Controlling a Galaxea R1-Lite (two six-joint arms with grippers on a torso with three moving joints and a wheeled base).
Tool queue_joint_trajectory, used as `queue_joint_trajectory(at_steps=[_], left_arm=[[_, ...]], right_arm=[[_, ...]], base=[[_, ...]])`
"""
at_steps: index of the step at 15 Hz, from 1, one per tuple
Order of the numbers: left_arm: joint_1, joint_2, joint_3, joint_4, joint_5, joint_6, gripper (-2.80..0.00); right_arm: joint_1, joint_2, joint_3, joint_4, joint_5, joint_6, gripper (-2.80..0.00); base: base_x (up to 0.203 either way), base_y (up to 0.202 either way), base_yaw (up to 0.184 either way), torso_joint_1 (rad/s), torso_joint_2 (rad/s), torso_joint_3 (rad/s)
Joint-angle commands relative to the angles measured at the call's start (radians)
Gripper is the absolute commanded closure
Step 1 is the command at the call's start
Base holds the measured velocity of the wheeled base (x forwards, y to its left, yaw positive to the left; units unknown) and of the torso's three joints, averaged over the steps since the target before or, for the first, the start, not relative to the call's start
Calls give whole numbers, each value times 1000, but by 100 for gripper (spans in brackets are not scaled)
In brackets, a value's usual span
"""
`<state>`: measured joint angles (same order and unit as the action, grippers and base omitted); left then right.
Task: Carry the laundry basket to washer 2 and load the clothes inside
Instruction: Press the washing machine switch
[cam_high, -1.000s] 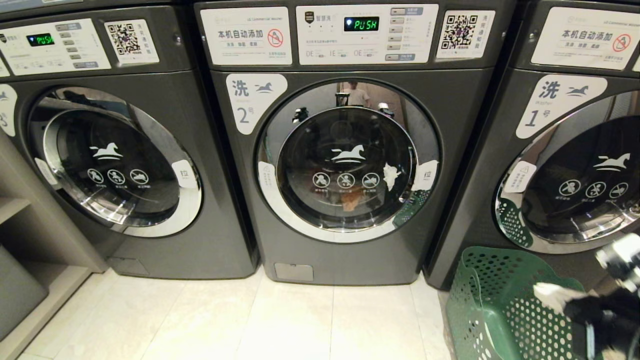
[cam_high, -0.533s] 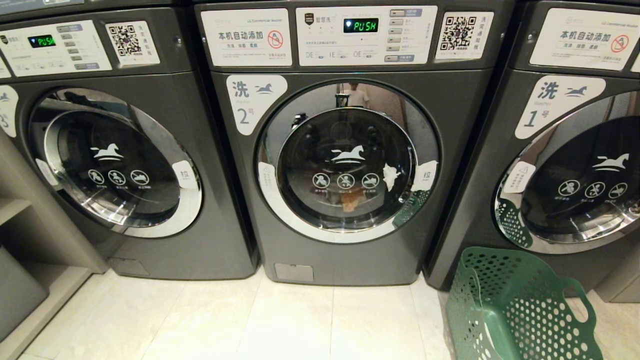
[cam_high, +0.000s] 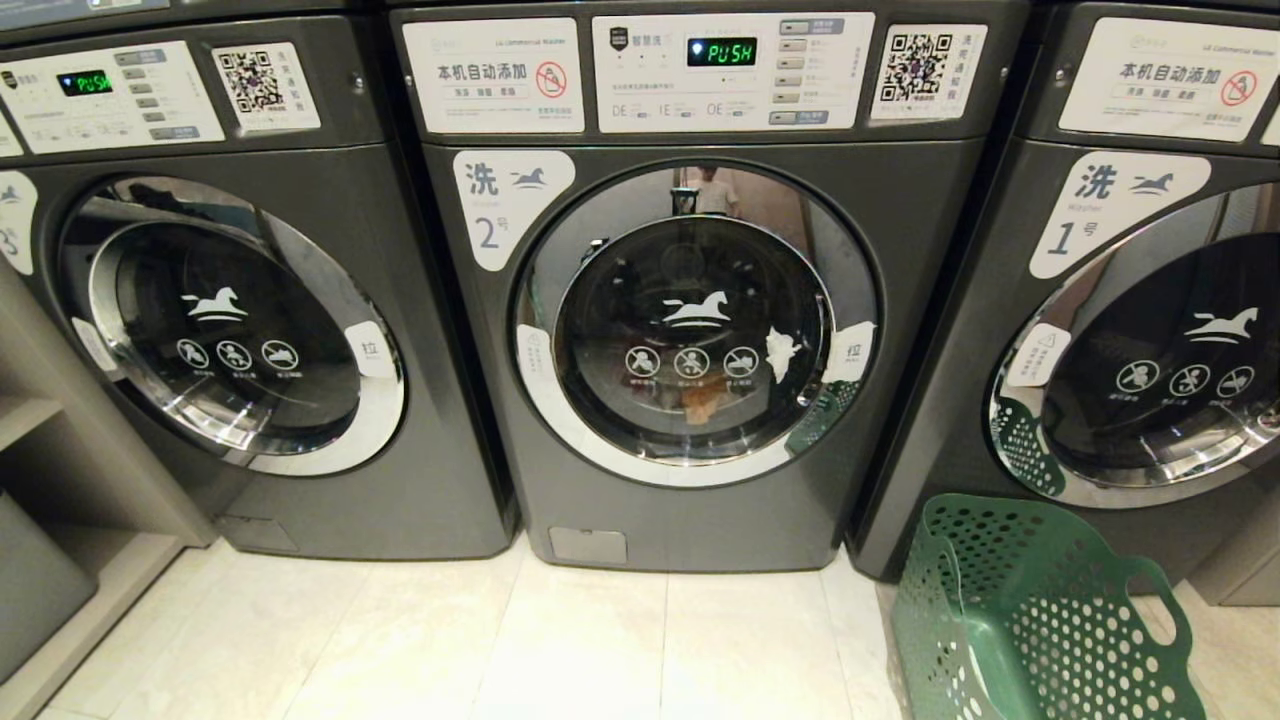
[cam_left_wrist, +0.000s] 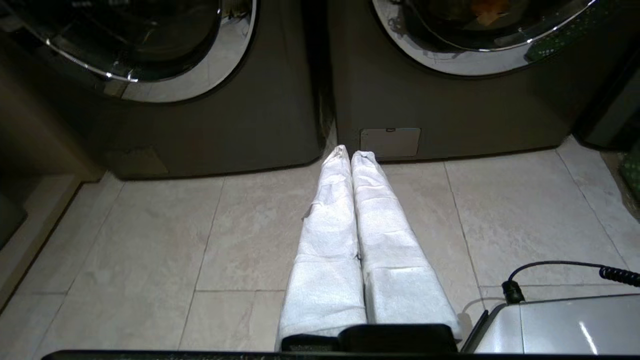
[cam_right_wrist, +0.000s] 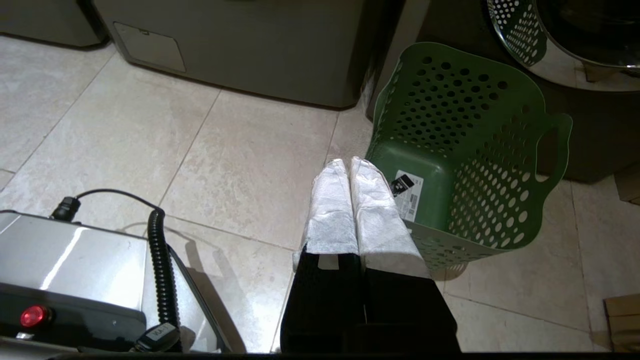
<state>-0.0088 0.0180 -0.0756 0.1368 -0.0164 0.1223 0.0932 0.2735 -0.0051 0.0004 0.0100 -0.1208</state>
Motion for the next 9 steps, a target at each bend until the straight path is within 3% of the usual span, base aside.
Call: queue_joint_trajectory(at_steps=[1, 6, 9], left_arm=[[1, -18, 31, -22, -4, 5, 0], [1, -20, 34, -31, -5, -16, 0], [1, -20, 36, -31, -2, -18, 0]], right_arm=[[0, 3, 2, 13, -8, 35, 0], [-5, 101, 0, 18, -8, 38, 0], [-78, -42, 1, 17, -6, 23, 0]], base=[[0, 0, 0, 0, 0, 0], [0, 0, 0, 0, 0, 0], [0, 0, 0, 0, 0, 0]])
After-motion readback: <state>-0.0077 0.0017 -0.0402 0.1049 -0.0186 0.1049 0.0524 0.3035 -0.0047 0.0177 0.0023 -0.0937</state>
